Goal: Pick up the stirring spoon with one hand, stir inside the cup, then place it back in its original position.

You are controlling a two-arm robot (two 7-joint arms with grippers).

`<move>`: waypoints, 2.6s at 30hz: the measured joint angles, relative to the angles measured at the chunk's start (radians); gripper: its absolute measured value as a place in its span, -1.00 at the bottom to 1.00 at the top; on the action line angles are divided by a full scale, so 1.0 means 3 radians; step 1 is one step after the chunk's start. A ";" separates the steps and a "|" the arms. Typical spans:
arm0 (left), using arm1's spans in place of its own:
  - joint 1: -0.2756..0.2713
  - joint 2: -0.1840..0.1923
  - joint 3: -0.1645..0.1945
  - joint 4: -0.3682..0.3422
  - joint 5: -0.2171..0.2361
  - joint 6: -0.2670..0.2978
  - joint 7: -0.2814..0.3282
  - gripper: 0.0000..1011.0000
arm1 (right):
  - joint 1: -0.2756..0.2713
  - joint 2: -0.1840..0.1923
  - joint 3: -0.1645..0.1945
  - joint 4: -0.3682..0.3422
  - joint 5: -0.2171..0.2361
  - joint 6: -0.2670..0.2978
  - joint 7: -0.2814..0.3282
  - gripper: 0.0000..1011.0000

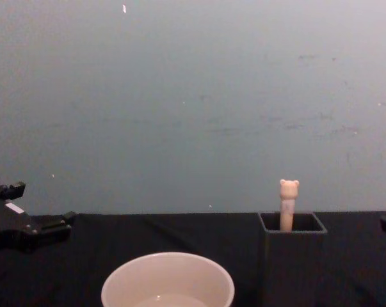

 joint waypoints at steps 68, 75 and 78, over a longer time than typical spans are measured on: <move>0.0000 0.0000 0.0000 0.0000 0.0000 0.0000 0.0000 0.98 | 0.0000 0.0000 0.0000 0.0000 0.0000 0.0000 0.0000 0.98; 0.0000 0.0000 0.0000 0.0000 0.0000 0.0000 0.0000 0.98 | -0.0011 -0.0012 0.0032 -0.0008 0.0003 -0.0014 0.0054 0.98; 0.0000 0.0000 0.0000 0.0000 0.0000 0.0000 0.0000 0.98 | -0.0024 -0.0017 0.0061 -0.0030 0.0034 -0.0029 0.0107 0.98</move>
